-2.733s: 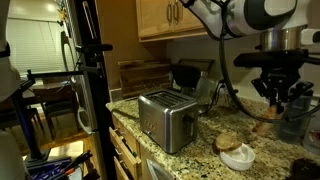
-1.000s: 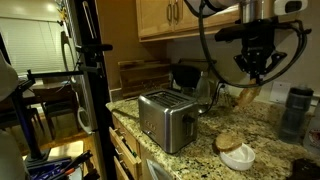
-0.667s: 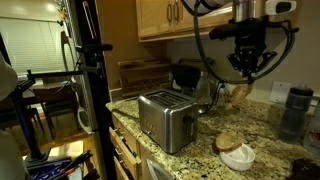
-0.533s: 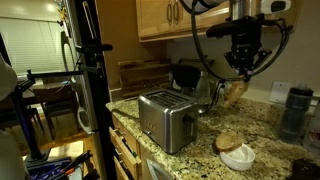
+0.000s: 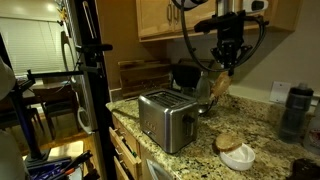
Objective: Place the slices of bread in the toaster
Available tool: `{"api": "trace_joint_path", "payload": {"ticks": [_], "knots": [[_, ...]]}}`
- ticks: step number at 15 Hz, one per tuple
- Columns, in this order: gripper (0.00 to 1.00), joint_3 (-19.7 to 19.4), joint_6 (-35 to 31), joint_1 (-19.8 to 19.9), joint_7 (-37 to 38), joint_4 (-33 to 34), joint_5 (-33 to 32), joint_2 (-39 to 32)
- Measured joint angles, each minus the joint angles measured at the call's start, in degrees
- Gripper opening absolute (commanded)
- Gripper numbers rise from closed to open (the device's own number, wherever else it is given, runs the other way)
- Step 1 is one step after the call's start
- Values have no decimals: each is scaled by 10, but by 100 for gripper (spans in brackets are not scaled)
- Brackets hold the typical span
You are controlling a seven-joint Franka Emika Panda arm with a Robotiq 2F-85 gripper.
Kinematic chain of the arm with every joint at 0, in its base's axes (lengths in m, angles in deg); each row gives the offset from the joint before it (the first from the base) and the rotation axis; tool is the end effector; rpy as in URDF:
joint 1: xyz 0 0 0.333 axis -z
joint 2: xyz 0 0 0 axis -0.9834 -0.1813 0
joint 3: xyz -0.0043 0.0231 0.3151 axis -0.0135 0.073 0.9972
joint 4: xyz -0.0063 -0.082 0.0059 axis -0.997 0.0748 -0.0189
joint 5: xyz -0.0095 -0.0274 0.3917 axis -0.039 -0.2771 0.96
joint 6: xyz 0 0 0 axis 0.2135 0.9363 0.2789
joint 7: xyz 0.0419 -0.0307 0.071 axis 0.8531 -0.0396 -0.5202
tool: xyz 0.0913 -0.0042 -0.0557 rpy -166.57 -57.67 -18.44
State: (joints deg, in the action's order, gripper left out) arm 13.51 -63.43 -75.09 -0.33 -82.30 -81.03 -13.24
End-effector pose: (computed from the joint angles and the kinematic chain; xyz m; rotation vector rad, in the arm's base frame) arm 0.6209 -0.0613 0.4780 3.1031 0.1389 0.2798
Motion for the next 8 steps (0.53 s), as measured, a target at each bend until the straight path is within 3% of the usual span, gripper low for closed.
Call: {"api": "trace_joint_path", "payload": {"ticks": [8], "knots": [[10, 13, 47, -11, -25, -1, 0, 7]]}}
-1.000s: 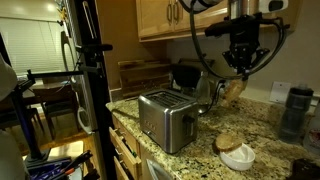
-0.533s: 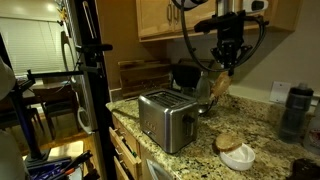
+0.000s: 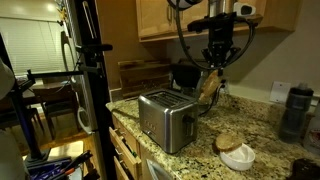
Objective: Place the slices of bread in the toaster
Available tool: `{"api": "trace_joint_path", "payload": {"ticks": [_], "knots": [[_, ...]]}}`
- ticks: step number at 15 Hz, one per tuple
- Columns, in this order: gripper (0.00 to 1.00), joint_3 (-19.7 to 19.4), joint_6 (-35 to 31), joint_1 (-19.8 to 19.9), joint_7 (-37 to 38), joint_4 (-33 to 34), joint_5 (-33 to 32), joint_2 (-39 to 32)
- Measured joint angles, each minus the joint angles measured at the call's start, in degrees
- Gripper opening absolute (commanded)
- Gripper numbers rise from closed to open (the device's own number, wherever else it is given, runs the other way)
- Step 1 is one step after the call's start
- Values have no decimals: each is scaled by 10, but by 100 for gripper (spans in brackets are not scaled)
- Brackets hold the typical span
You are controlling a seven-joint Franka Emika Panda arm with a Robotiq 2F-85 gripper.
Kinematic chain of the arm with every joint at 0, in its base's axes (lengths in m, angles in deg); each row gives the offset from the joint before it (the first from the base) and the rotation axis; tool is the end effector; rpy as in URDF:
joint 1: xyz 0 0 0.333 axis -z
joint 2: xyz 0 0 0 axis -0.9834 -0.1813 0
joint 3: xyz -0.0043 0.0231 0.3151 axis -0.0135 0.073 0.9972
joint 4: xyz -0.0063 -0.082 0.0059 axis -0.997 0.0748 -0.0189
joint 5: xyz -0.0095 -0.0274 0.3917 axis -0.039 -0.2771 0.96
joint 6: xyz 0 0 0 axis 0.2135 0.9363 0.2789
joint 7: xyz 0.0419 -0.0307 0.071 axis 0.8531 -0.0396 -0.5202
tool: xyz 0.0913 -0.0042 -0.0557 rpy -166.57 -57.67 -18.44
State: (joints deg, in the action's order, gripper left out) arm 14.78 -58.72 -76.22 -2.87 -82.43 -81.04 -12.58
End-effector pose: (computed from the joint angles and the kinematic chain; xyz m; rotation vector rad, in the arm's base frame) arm 0.6132 -0.0353 0.4756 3.1161 0.2741 0.1689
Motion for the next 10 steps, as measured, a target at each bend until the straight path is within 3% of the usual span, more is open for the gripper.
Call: {"api": "trace_joint_path", "payload": {"ticks": [10], "knots": [[10, 16, 23, -15, -78, 0, -8, 22]]}}
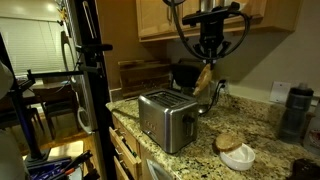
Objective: Place the slices of bread in the toaster
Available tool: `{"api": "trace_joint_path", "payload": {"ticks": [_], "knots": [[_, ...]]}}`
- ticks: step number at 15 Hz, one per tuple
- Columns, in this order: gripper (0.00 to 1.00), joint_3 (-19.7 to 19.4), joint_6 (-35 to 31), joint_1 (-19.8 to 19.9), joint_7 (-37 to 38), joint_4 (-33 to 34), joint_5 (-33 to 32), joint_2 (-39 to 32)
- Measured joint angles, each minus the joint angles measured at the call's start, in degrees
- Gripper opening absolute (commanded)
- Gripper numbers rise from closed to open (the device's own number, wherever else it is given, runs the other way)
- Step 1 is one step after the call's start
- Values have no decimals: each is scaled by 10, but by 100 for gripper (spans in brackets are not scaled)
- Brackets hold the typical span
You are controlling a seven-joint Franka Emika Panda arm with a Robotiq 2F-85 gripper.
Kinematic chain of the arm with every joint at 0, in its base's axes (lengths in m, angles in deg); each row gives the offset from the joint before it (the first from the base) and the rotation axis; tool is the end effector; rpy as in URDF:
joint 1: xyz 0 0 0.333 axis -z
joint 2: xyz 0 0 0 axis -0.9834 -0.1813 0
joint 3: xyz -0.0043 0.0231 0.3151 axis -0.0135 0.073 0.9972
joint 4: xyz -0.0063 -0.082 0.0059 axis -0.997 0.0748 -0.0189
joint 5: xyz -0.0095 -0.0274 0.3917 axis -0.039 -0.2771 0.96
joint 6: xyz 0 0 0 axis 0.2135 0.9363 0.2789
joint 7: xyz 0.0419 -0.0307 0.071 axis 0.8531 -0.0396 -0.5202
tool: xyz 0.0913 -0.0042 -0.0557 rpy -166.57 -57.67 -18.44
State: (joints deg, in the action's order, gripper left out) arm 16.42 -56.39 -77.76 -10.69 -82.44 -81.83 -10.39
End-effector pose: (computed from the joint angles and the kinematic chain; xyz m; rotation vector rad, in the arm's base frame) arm 0.6044 -0.0026 0.4948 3.0613 0.5770 0.1608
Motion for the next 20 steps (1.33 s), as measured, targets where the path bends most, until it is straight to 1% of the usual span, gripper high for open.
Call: {"api": "trace_joint_path", "payload": {"ticks": [9, 15, 20], "knots": [[10, 22, 29, -12, -92, -4, 3, 12], [10, 37, 34, -31, -136, -17, 3, 17], [10, 44, 34, -38, -172, -33, 2, 17]]}}
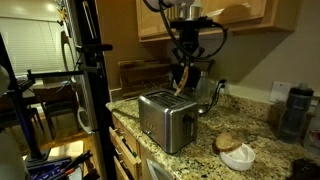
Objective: Place the slices of bread in the toaster
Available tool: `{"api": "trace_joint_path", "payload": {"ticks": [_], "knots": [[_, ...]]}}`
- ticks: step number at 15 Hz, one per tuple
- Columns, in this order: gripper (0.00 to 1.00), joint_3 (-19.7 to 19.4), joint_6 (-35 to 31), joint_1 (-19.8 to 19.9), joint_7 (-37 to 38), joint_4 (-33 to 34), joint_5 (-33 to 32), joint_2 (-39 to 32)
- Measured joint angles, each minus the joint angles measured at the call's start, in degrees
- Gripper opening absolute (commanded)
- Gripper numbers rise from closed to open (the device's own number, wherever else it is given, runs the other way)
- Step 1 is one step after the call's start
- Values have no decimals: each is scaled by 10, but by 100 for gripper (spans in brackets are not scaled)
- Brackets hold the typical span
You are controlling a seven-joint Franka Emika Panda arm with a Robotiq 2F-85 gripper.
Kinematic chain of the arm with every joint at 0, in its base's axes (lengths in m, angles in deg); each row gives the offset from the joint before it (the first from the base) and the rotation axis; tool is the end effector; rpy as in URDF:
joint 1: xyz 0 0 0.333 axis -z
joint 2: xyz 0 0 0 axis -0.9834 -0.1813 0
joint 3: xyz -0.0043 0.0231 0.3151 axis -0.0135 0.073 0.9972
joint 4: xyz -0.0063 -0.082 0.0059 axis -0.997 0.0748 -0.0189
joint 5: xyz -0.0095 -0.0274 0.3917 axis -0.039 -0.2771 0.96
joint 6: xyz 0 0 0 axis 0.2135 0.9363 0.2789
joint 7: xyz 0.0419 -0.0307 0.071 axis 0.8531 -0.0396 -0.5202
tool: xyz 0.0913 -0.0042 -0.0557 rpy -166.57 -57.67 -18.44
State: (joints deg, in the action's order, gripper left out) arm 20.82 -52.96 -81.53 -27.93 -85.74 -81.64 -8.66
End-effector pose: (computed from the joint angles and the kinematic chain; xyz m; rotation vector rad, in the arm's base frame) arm 0.5793 0.0800 0.4794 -2.8840 -1.2445 -0.0304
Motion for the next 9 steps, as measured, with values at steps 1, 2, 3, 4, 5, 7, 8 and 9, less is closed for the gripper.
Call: {"api": "trace_joint_path", "payload": {"ticks": [1, 2, 3, 4, 5, 7, 8, 9], "knots": [[9, 0, 0, -2, -9, -3, 0, 1], [9, 1, 0, -3, -18, -6, -2, 2], [10, 2, 0, -4, -29, -9, -3, 3], [9, 3, 0, -4, -40, -12, -5, 6], [9, 3, 0, -4, -51, -16, -7, 9], [10, 4, 0, -4, -71, -23, -15, 14], [9, 4, 0, -4, -81, -26, -18, 16], [9, 4, 0, -4, -89, -30, -22, 17]]}}
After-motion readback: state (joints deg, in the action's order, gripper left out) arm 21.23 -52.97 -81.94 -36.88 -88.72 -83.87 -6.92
